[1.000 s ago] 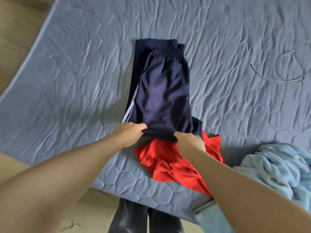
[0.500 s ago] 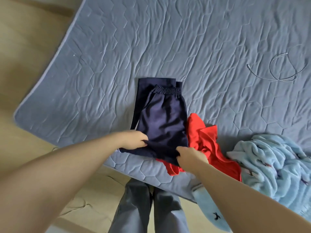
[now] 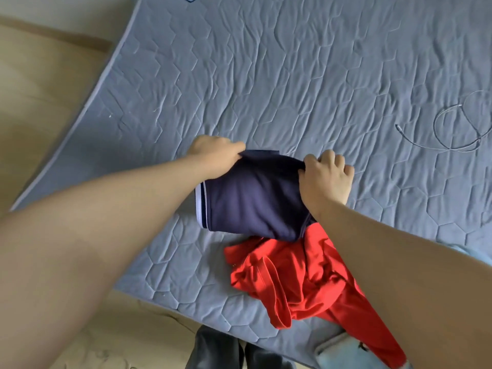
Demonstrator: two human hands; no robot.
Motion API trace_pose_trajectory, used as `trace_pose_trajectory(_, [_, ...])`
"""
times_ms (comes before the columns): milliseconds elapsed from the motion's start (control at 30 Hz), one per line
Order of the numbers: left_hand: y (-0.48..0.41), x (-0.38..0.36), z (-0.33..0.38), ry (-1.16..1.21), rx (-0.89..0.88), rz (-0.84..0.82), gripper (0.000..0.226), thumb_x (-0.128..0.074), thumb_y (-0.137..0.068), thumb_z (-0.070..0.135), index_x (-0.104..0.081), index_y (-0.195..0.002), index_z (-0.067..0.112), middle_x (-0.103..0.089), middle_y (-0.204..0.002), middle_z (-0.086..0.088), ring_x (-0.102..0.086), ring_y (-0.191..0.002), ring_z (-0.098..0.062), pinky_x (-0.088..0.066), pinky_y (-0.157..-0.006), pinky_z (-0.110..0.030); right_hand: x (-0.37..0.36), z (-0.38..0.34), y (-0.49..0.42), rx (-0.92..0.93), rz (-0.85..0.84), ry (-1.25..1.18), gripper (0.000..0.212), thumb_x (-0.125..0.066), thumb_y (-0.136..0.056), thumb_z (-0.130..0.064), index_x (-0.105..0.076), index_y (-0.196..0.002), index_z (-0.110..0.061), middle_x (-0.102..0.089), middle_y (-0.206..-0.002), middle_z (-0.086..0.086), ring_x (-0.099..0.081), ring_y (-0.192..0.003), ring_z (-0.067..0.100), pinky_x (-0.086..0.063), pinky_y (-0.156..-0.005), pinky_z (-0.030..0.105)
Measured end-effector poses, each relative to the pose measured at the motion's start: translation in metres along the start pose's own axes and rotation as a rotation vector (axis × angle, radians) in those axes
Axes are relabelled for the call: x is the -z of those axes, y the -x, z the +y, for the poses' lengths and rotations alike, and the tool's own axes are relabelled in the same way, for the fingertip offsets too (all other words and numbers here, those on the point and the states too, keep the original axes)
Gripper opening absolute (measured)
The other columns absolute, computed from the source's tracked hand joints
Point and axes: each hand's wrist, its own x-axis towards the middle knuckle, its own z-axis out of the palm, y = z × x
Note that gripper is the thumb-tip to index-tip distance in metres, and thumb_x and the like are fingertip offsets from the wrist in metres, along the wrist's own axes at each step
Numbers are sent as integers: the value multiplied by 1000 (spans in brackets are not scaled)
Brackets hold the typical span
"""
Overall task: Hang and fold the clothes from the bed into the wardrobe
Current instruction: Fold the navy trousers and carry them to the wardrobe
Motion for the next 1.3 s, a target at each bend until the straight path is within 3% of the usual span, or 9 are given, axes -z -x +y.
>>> trace_pose_trajectory(100, [-27,-8,-8,3,33,51,27,-34,-99,31,-51,-113,15,-59,-113,-10,-48,-110,-30,-33,-80,-36,-16,-9,-26,-24,47,-74,33,-44,-93,-14,-49,-125,-13,-43,-131,12,-37,-120,31,-23,-98,40])
trace_pose_trajectory(200, [-47,-27,-8,179,93,171,23,-39,-96,18,-56,-111,16,-58,-113,-8,-43,-114,-29,-32,-89,-38,-42,-15,-38,-47,7,-124,54,-41,-95,-18,-22,-145,-26,-13,-155,6,-16,-139,29,-11,-110,44])
trace_pose_trajectory(467, [-38,-109,17,437,41,206,29,-46,-94,17,-58,-119,12,-54,-126,-5,-39,-129,-23,-30,-101,-37,-129,-21,-29,-12,-317,-162,54,-31,-98,-40,-8,-147,-39,6,-158,-3,3,-144,29,-6,-112,54])
trace_pose_trajectory(567, [-18,-142,25,419,396,241,49,-56,-88,30,-45,-134,18,-36,-144,-7,-30,-136,-26,-23,-106,-43,-153,-25,-33,-123,-395,-214,65,-39,-94,-49,-4,-148,-38,8,-158,0,2,-144,32,-11,-109,58])
trace_pose_trajectory(667, [-16,-163,17,753,903,78,76,-63,-82,42,-25,-144,17,-32,-147,-9,-31,-134,-30,-27,-105,-48,-167,-25,-44,-216,-431,-248,77,-50,-89,-50,-1,-147,-39,8,-157,6,-4,-142,34,-20,-106,58])
trace_pose_trajectory(733, [-18,-178,8,975,1031,-22,78,-65,-80,41,-24,-142,17,-41,-141,-7,-39,-129,-31,-30,-106,-49,-173,-25,-51,-247,-429,-294,79,-56,-86,-49,-6,-147,-40,-1,-156,11,-14,-140,35,-22,-105,56])
trace_pose_trajectory(900, [-24,-178,-4,1039,1002,211,49,-66,-80,20,-48,-126,18,-60,-120,-2,-54,-112,-27,-40,-99,-41,-171,-17,-52,-282,-168,-414,56,-58,-87,-30,-35,-139,-30,-43,-133,12,-36,-123,33,-22,-105,42])
trace_pose_trajectory(1133, [-37,-130,-20,1057,650,491,39,-66,-81,9,-54,-117,17,-54,-95,15,-49,-85,-1,-33,-70,-4,-134,-12,-70,-385,21,-719,26,-42,-92,-7,-51,-115,-15,-49,-121,9,-47,-95,20,-34,-81,29])
trace_pose_trajectory(1300, [-47,-129,-22,575,516,194,61,-57,-89,24,-30,-143,15,-36,-144,-15,-35,-130,-33,-30,-103,-42,-125,-26,-77,-321,-67,-432,51,-43,-93,-14,-33,-139,-33,-23,-150,7,-26,-134,28,-16,-109,41])
